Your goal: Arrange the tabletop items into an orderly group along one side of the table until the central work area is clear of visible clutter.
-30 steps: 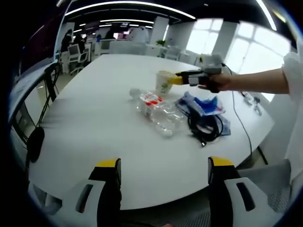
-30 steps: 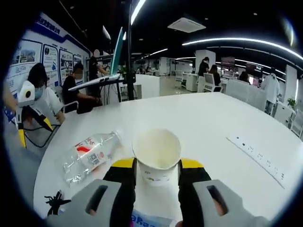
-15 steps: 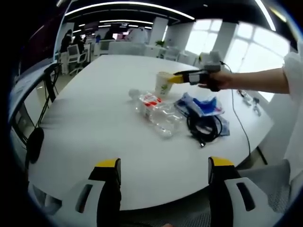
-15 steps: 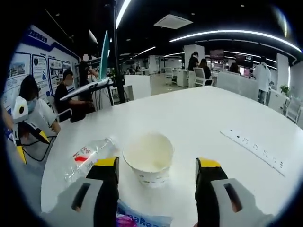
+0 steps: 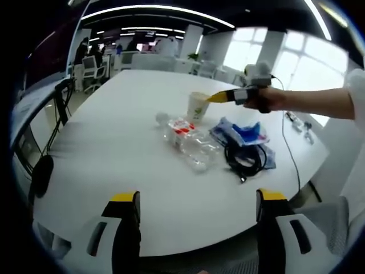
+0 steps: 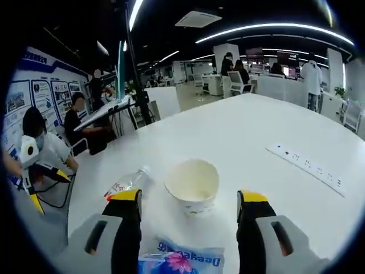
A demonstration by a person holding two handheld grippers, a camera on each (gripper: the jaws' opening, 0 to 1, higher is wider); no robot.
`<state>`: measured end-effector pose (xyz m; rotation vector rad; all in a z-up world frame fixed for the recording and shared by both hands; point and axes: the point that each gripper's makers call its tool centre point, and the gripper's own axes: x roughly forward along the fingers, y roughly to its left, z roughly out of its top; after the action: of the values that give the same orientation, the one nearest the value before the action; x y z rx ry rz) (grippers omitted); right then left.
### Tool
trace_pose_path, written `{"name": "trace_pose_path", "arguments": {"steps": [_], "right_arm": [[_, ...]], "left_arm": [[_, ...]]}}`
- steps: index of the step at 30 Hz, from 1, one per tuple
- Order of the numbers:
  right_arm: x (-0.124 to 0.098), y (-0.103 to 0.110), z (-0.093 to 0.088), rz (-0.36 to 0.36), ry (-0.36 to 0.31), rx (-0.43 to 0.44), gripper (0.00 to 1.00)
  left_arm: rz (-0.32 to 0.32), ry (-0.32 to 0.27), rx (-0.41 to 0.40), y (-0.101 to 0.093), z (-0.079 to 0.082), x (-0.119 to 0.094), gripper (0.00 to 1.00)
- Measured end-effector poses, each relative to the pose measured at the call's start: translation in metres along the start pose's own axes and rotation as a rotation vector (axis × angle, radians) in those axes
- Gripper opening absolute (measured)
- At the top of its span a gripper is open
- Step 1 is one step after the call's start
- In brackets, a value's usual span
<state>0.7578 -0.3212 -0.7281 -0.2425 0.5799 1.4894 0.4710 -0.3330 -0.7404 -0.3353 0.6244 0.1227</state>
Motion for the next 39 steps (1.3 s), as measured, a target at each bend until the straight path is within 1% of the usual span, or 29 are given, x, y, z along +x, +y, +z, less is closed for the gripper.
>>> {"name": "trace_pose_path", "arguments": {"steps": [1, 3, 4, 5, 7, 11, 17, 19, 23, 26, 31, 35, 39], "right_arm": [[-0.005, 0.005, 0.001, 0.003, -0.005, 0.002, 0.65], [-0.007, 0.006, -0.001, 0.002, -0.003, 0.002, 0.65], [-0.011, 0.012, -0.002, -0.002, 0.001, 0.005, 0.65], [-0.014, 0.014, -0.003, -0.004, 0.004, 0.012, 0.66], [-0.017, 0.013, -0.004, -0.009, 0.005, 0.026, 0.66], [-0.029, 0.021, -0.006, -0.024, 0.000, 0.030, 0.65], [-0.044, 0.022, -0.014, -0.042, 0.011, 0.028, 0.65], [-0.048, 0.019, -0.017, -0.053, 0.017, 0.035, 0.64], [-0.057, 0.017, -0.018, -0.069, 0.000, 0.064, 0.63], [-0.064, 0.018, -0.018, -0.084, 0.005, 0.056, 0.63], [-0.067, 0.015, -0.019, -0.090, 0.013, 0.069, 0.62], [-0.064, 0.015, -0.022, -0.084, 0.032, 0.066, 0.60], [-0.060, 0.032, -0.022, -0.068, 0.044, 0.065, 0.59]], "left_arm": [[0.000, -0.005, -0.003, 0.000, 0.001, 0.000, 0.82], [-0.003, -0.015, -0.003, 0.000, 0.003, 0.000, 0.83], [-0.004, -0.022, 0.002, -0.001, 0.004, 0.000, 0.83], [-0.004, -0.026, 0.005, -0.001, 0.005, -0.001, 0.83], [-0.008, -0.030, 0.003, -0.002, 0.006, -0.001, 0.84], [-0.014, -0.031, 0.003, -0.004, 0.006, -0.001, 0.85], [-0.035, -0.044, 0.002, -0.010, 0.009, -0.002, 0.84], [-0.039, -0.048, 0.004, -0.010, 0.009, -0.003, 0.84], [-0.040, -0.056, -0.002, -0.009, 0.009, -0.003, 0.84], [-0.038, -0.068, -0.006, -0.009, 0.012, -0.004, 0.83], [-0.036, -0.071, -0.009, -0.010, 0.013, -0.005, 0.83], [-0.037, -0.068, -0.008, -0.010, 0.013, -0.006, 0.82], [-0.037, -0.068, -0.010, -0.010, 0.014, -0.007, 0.82]]}}
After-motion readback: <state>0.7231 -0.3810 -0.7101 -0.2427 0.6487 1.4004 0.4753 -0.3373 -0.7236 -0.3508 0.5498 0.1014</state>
